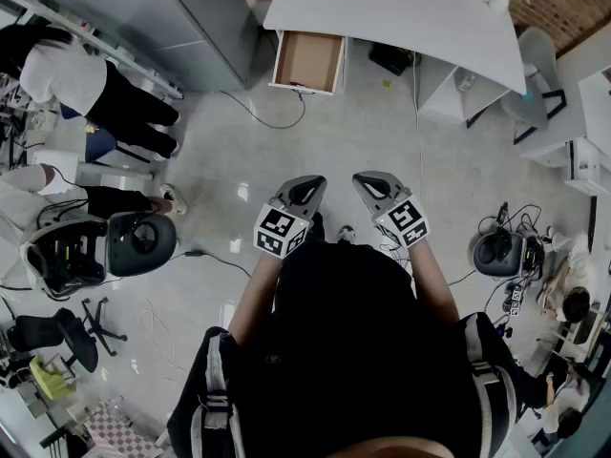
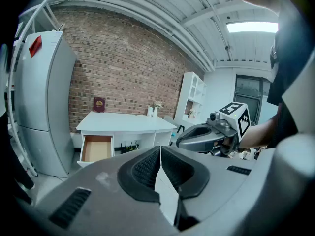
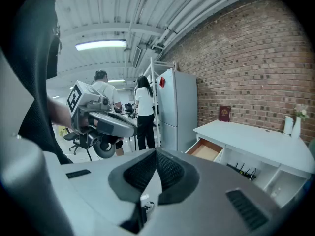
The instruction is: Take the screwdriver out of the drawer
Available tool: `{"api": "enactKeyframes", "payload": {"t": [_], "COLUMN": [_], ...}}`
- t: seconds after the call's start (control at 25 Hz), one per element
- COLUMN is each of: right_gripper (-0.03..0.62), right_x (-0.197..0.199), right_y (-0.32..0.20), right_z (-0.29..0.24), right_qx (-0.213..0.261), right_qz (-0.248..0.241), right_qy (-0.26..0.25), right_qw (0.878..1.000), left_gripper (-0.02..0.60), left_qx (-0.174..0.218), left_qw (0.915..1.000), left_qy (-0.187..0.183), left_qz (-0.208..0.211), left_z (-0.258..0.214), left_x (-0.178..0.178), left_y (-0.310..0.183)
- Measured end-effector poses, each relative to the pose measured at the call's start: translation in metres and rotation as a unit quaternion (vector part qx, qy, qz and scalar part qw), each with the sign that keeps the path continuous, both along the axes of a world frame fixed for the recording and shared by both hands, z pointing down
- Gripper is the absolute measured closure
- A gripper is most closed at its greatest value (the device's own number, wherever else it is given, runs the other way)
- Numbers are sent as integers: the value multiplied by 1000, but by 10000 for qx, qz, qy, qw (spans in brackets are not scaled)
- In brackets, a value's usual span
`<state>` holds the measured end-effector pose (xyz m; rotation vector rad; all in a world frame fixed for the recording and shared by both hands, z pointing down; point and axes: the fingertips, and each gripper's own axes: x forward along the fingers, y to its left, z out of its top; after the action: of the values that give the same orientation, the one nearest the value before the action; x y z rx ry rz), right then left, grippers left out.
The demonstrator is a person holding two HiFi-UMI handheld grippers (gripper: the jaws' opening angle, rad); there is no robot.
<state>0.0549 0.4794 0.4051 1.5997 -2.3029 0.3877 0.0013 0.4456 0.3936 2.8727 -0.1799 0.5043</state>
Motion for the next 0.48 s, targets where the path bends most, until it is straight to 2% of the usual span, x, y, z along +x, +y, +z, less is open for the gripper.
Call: {"api": "enactKeyframes", "payload": {"t": [0.48], "right_gripper": [539], "right_x": [4], "right_y": [-13], "right_z": [-3], "right_qx": [-45], "right_qz": [63], "right_qy": [6], "right_qw": [10000], "left_gripper": [563], "left_qx": [-42], "left_qw": [10000], "left_qy": [23], "left_qz": [-14], "left_z": [-4], "left_x": [2], "left_y": [-15]}}
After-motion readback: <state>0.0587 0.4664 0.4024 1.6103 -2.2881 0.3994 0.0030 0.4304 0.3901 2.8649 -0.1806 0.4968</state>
